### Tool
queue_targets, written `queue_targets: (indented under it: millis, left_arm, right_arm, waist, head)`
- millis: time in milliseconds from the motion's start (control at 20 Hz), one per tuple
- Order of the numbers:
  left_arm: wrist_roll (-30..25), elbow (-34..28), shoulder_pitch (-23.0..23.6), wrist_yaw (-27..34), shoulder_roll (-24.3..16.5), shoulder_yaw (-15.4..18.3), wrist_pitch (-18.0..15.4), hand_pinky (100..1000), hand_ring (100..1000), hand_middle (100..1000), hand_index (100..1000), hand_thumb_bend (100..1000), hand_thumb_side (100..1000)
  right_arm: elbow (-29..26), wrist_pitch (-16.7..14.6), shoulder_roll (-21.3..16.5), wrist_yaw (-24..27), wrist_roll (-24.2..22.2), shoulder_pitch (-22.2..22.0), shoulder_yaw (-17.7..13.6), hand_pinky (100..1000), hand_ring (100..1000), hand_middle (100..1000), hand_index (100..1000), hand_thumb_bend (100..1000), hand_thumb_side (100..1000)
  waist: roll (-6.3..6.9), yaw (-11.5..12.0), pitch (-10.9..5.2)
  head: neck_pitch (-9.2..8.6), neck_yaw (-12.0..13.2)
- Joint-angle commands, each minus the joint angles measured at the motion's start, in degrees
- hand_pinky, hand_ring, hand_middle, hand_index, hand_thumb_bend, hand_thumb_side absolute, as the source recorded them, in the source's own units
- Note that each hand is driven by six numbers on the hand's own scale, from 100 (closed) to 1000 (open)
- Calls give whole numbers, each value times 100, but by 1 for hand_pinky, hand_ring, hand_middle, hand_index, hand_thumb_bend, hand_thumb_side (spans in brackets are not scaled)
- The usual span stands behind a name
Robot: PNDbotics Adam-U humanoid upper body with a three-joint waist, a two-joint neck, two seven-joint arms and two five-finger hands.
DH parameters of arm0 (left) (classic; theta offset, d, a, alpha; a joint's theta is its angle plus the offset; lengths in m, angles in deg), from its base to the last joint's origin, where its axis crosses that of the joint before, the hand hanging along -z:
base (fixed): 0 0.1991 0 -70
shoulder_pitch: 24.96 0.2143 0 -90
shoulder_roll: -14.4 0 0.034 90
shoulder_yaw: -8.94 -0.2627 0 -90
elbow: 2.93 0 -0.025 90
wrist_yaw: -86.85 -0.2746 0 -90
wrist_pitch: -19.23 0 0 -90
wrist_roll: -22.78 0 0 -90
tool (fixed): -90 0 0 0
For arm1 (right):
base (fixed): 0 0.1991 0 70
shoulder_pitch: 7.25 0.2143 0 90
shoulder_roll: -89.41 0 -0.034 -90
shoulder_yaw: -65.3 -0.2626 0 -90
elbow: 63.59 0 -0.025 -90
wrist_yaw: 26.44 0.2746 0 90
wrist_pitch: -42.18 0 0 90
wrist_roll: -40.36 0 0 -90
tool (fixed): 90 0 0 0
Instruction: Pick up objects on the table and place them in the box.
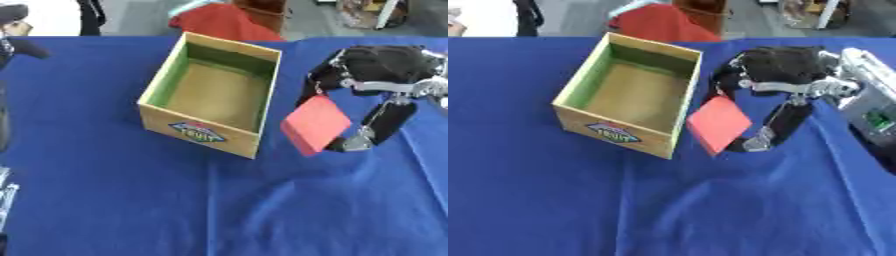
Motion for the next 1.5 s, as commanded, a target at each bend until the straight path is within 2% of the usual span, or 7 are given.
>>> queue_targets:
  millis: [50, 300, 650, 800, 1100, 1450, 1500]
  left_arm:
    - [8, -97, -56, 13, -82, 49, 4, 549, 789, 802, 847, 100, 879]
    - [0, -97, -65, 25, -65, 44, 8, 550, 789, 801, 847, 100, 878]
    - [-11, -97, -106, 39, -38, 41, -4, 550, 789, 801, 847, 100, 877]
    - [-11, -97, -111, 44, -29, 42, -3, 550, 789, 802, 847, 100, 877]
    - [-28, -97, -139, 61, 18, 30, 1, 551, 790, 802, 847, 100, 877]
    - [-37, -97, -206, 81, 58, 27, -17, 552, 790, 802, 847, 100, 876]
    - [-38, -97, -216, 82, 62, 28, -19, 552, 790, 802, 847, 100, 876]
  right_arm:
    - [447, 148, 261, -44, -83, 430, -138, 307, 449, 536, 651, 100, 528]
    - [1515, 334, 936, -447, -142, 1215, -378, 328, 457, 543, 655, 100, 513]
    - [2682, 495, 1721, -1363, 229, 1848, -906, 221, 434, 533, 644, 100, 522]
    - [2985, 566, 1918, -1634, 436, 1971, -1064, 164, 420, 525, 636, 100, 538]
    - [3390, 681, 2376, -2136, 649, 2107, -1181, 168, 419, 526, 637, 100, 544]
    - [3829, 826, 2840, -2567, 851, 2056, -1305, 158, 412, 522, 631, 100, 559]
    - [3857, 830, 2883, -2608, 871, 2043, -1310, 154, 410, 520, 630, 100, 538]
  waist:
    - [12, 4, -132]
    - [25, 17, -149]
    - [31, 63, -142]
    - [31, 81, -136]
    - [44, 115, -116]
    - [45, 198, -53]
    - [44, 210, -43]
  head:
    - [-22, -40]
    - [3, -78]
    - [-37, -160]
    - [-53, -177]
    - [-93, -227]
    - [-141, -326]
    - [-144, -337]
